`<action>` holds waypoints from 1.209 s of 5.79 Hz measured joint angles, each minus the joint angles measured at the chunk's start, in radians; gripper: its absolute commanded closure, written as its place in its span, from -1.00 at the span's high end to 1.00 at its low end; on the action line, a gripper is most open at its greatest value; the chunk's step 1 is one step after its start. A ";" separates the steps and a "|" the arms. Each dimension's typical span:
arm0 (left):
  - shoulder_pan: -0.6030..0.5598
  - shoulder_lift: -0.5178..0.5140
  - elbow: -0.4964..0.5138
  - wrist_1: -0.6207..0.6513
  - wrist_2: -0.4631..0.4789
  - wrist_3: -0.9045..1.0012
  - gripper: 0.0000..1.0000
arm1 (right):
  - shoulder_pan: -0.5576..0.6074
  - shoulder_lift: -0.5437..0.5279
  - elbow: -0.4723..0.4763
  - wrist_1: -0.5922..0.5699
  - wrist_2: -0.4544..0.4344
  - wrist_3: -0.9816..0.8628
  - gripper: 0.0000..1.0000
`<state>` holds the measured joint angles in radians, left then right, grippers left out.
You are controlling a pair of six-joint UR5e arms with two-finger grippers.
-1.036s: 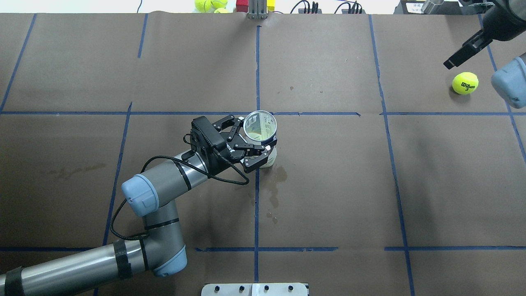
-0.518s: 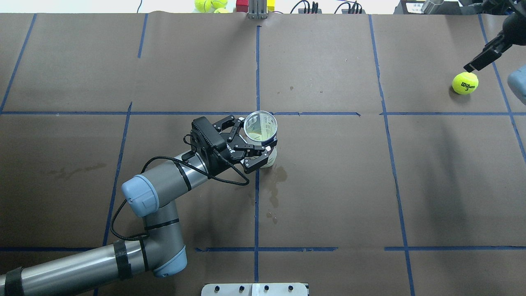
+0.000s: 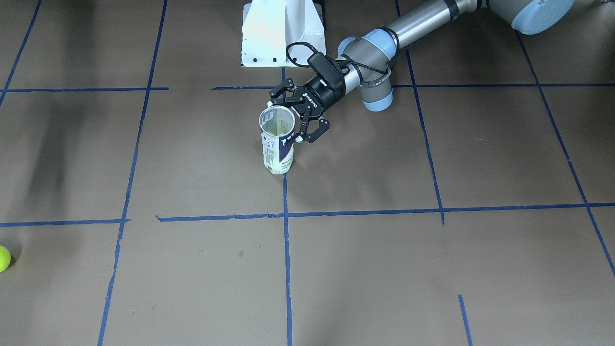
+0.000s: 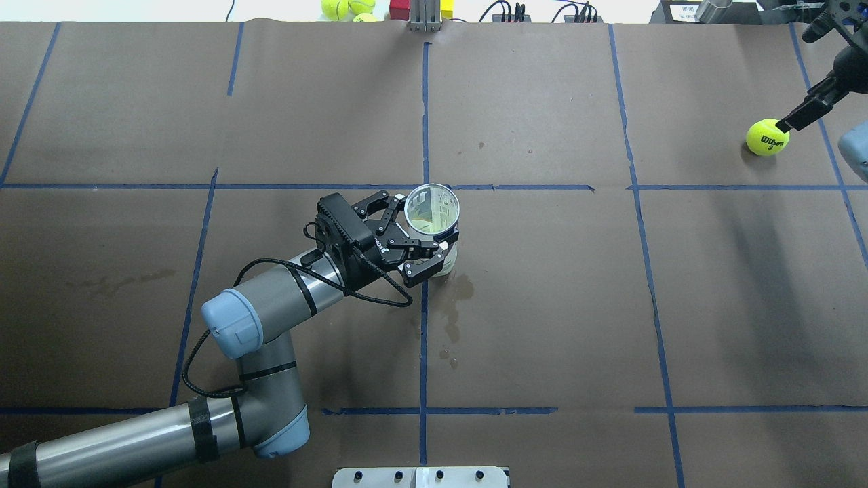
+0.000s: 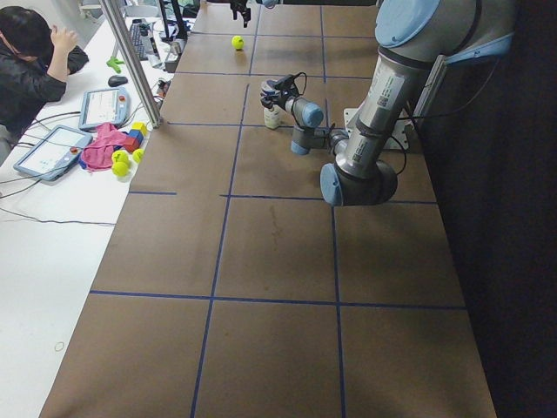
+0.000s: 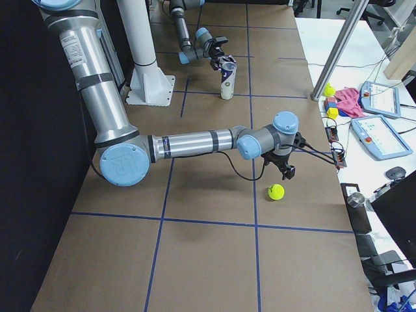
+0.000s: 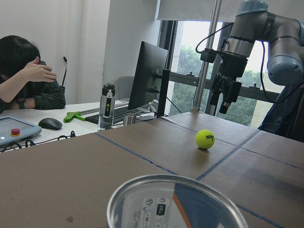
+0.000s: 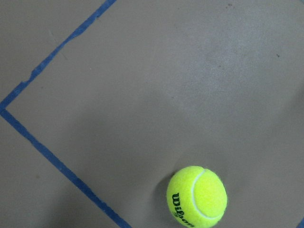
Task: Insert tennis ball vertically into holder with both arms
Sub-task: 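Lower the right gripper and grasp the second tennis ball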
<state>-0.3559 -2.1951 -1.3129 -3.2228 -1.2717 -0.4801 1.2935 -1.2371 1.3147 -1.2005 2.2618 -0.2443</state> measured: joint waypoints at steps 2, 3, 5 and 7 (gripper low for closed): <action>0.001 0.000 0.000 -0.001 0.000 0.000 0.78 | -0.011 0.019 -0.108 0.088 -0.021 0.000 0.98; 0.001 0.000 0.000 -0.001 0.000 0.000 0.78 | -0.023 0.025 -0.148 0.118 -0.037 0.003 0.98; 0.002 0.000 0.000 0.000 0.000 0.000 0.78 | -0.061 0.041 -0.186 0.132 -0.080 0.015 0.99; 0.002 0.000 0.000 0.000 0.000 0.000 0.78 | -0.077 0.045 -0.210 0.133 -0.120 0.019 0.99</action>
<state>-0.3544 -2.1951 -1.3131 -3.2229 -1.2717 -0.4801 1.2168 -1.1919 1.1044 -1.0677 2.1422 -0.2258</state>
